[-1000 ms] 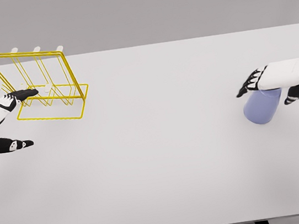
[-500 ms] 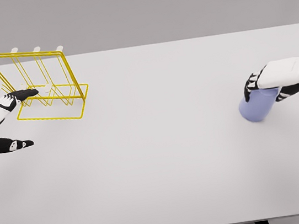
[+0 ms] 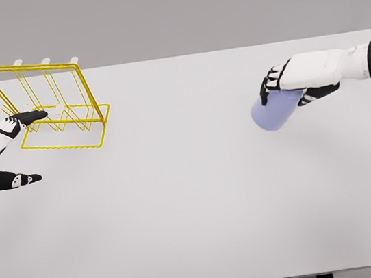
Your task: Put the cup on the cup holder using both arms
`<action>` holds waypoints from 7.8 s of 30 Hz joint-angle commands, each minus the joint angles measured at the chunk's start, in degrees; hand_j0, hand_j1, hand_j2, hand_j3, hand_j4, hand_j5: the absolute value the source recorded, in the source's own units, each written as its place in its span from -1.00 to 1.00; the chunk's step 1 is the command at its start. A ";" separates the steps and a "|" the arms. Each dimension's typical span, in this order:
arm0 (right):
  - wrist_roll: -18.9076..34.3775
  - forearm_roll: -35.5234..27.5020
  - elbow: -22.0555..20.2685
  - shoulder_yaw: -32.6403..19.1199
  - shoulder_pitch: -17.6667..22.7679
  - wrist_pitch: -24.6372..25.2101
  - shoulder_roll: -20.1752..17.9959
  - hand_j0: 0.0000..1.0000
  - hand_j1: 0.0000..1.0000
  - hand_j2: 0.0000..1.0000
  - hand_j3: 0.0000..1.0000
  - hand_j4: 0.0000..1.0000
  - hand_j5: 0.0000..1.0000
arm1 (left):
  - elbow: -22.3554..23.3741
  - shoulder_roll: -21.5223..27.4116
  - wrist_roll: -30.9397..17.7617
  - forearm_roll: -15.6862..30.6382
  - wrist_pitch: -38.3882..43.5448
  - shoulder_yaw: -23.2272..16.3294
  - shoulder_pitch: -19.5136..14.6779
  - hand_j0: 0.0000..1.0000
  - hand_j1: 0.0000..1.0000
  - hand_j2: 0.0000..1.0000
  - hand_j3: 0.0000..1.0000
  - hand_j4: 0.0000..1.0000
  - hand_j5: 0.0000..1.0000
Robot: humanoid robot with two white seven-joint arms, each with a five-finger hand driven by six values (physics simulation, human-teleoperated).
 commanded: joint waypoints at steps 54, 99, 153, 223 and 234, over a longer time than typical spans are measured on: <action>-0.01 13.87 -2.58 11.37 -4.75 0.19 27.84 0.02 0.02 0.02 0.02 0.02 0.02 | -0.02 -0.02 0.03 0.27 0.10 0.00 0.00 1.00 1.00 1.00 1.00 1.00 1.00; -0.01 11.15 -14.00 -16.74 -0.62 0.19 18.44 1.00 1.00 1.00 1.00 1.00 1.00 | -0.20 -0.11 -0.06 0.36 0.10 0.00 0.00 1.00 1.00 1.00 1.00 1.00 1.00; -0.01 8.51 -10.75 -60.61 41.66 0.19 22.83 1.00 1.00 1.00 1.00 1.00 1.00 | -4.06 -0.81 -14.30 -0.70 2.40 -75.85 -73.21 1.00 1.00 1.00 1.00 1.00 1.00; -0.01 9.03 -19.45 -55.69 44.82 0.19 16.68 1.00 1.00 1.00 1.00 1.00 1.00 | 5.52 -6.88 -13.51 -5.97 0.10 -78.13 -69.17 0.03 0.03 0.03 0.03 0.03 0.03; -0.01 9.03 -19.54 -55.60 44.82 0.19 16.68 1.00 1.00 1.00 1.00 1.00 1.00 | -3.89 0.68 -13.60 -5.44 0.10 -74.27 -69.43 0.04 0.04 0.04 0.04 0.04 0.04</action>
